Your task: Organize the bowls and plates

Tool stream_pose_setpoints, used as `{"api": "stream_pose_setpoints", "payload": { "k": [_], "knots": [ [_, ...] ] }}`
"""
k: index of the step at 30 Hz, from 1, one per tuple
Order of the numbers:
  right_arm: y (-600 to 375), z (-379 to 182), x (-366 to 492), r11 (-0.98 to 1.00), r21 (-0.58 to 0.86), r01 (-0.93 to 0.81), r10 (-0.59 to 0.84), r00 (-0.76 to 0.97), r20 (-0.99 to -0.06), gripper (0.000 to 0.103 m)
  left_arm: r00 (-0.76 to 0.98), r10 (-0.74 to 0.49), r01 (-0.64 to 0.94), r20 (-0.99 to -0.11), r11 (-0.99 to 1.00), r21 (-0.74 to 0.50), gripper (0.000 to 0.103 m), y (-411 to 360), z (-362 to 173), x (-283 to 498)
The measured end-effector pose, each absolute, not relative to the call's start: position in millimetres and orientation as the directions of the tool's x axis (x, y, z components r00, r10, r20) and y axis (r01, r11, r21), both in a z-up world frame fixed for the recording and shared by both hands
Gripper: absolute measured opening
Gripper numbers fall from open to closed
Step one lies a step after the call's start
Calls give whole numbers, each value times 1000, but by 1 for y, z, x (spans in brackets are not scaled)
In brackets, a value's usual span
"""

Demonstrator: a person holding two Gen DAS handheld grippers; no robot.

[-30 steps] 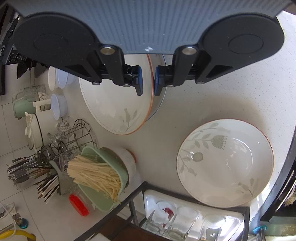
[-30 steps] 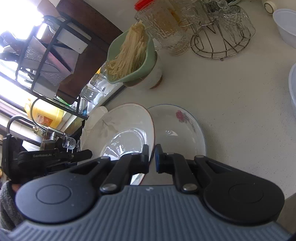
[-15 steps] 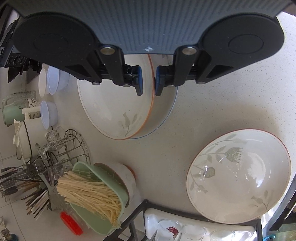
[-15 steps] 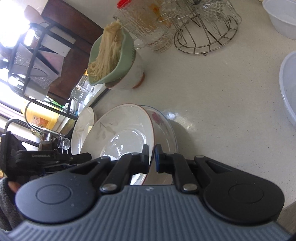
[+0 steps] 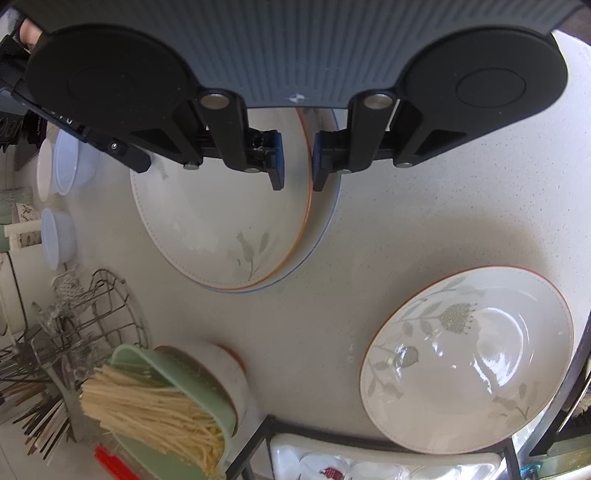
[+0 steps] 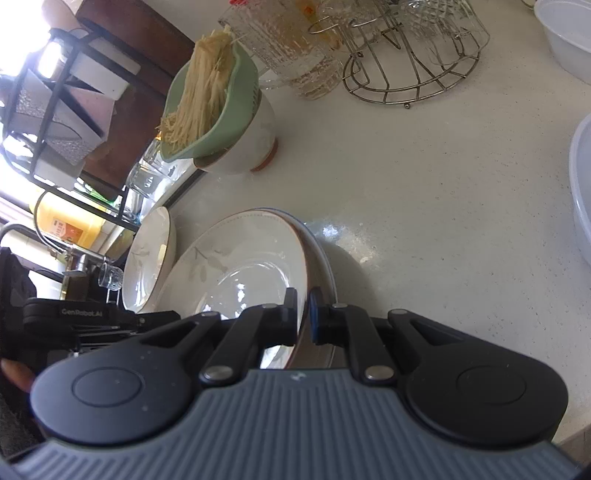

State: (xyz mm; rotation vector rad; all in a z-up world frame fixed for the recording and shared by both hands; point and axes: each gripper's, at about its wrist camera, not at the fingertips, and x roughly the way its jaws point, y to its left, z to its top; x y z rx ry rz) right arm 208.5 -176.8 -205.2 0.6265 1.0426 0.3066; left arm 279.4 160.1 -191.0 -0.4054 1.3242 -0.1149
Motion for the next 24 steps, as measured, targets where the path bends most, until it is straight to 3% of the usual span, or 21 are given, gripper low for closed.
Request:
{"api": "stream_pose_setpoints", "payload": {
  "k": [24],
  "knots": [
    [-165,-206,208,837,545,56,443,515,-734,10,261,-226,-123,-938,956,-265,16,152,-178,263]
  ]
}}
